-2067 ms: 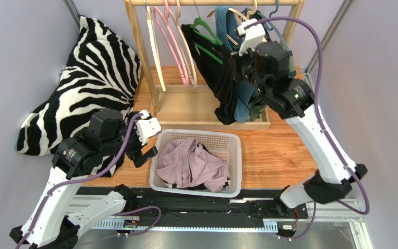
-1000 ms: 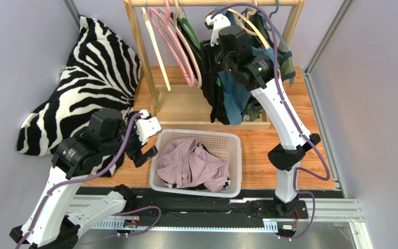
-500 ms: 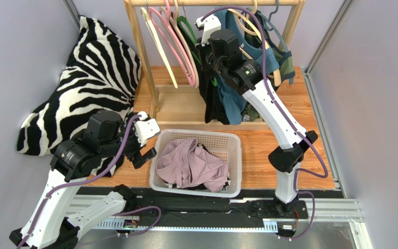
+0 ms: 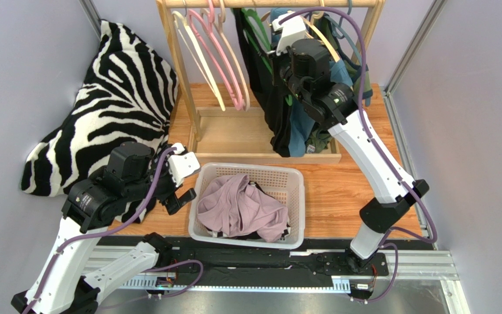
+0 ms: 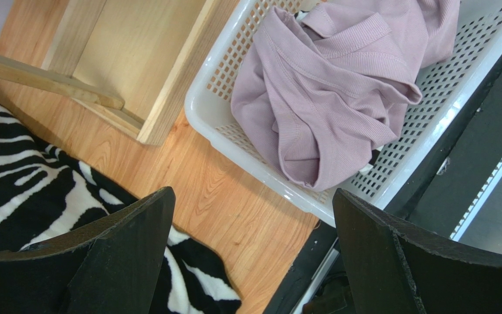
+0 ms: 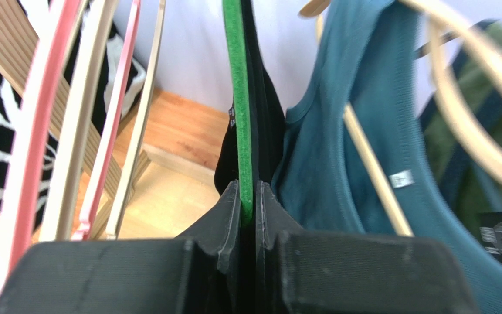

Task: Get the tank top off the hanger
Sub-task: Pick up the hanger from the clothesline.

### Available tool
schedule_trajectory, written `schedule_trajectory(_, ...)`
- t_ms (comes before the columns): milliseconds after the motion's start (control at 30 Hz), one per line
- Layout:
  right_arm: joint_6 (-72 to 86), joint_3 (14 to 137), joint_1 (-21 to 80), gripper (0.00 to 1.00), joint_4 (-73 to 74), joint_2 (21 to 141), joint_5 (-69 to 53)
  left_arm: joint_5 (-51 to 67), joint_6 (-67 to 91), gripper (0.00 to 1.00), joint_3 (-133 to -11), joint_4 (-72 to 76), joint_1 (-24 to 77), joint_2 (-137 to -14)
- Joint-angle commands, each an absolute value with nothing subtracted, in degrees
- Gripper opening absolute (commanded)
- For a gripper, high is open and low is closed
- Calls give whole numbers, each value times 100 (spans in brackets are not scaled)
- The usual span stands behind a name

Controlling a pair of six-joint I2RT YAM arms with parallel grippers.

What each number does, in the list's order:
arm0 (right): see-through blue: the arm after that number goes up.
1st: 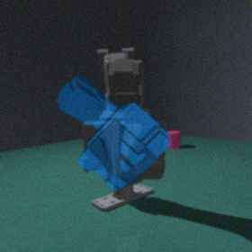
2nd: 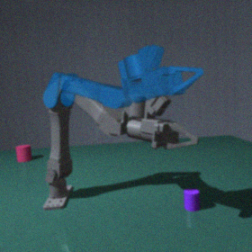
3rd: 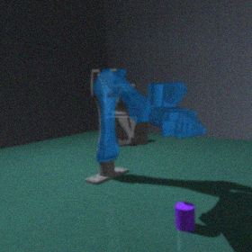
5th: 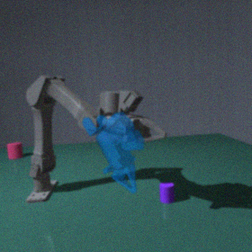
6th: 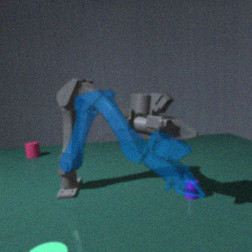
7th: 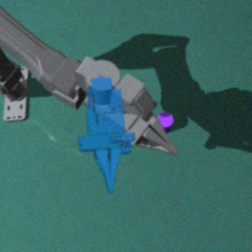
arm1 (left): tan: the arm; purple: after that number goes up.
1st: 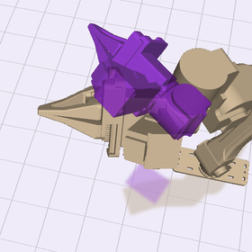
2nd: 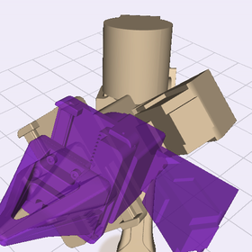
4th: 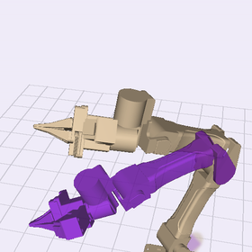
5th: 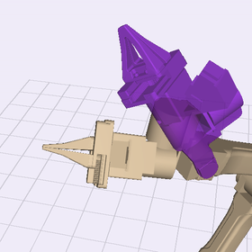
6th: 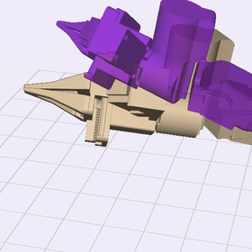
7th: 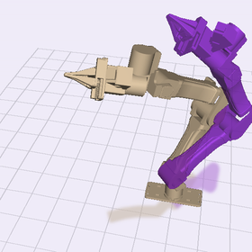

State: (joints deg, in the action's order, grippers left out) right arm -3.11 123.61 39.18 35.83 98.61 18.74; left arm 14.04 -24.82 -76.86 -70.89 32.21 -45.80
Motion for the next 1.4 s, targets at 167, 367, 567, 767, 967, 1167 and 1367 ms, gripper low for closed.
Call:
schedule_trajectory(167, -378, 12358, 3718, 0, 2619, 9158, 1969, 1327, -2514, 99, -7717, -6978, 3199, -4553)
schedule_trajectory(367, -308, 11585, 3718, 0, 2821, 8589, 1741, 1239, -2549, 99, -7761, -7014, 3199, -4526)
schedule_trajectory(567, -211, 10855, 3718, 0, 3462, 7605, 1231, 1344, -2531, 99, -7945, -6952, 3199, -4587)
schedule_trajectory(767, -193, 10967, 3735, 0, 4200, 6619, 247, 1415, -2514, 99, -8112, -6917, 3199, -4693)
schedule_trajectory(967, -53, 11039, 3735, 0, 4263, 5670, -887, 1424, -2496, 99, -8060, -6899, 3199, -4676)
schedule_trajectory(1167, 149, 11451, 3727, 0, 3877, 5239, -1423, 1485, -2470, 99, -8086, -6952, 3199, -4676)
schedule_trajectory(1367, 343, 12190, 3727, 0, 3727, 5185, -1916, 1529, -2479, 99, -8112, -7014, 3190, -4693)
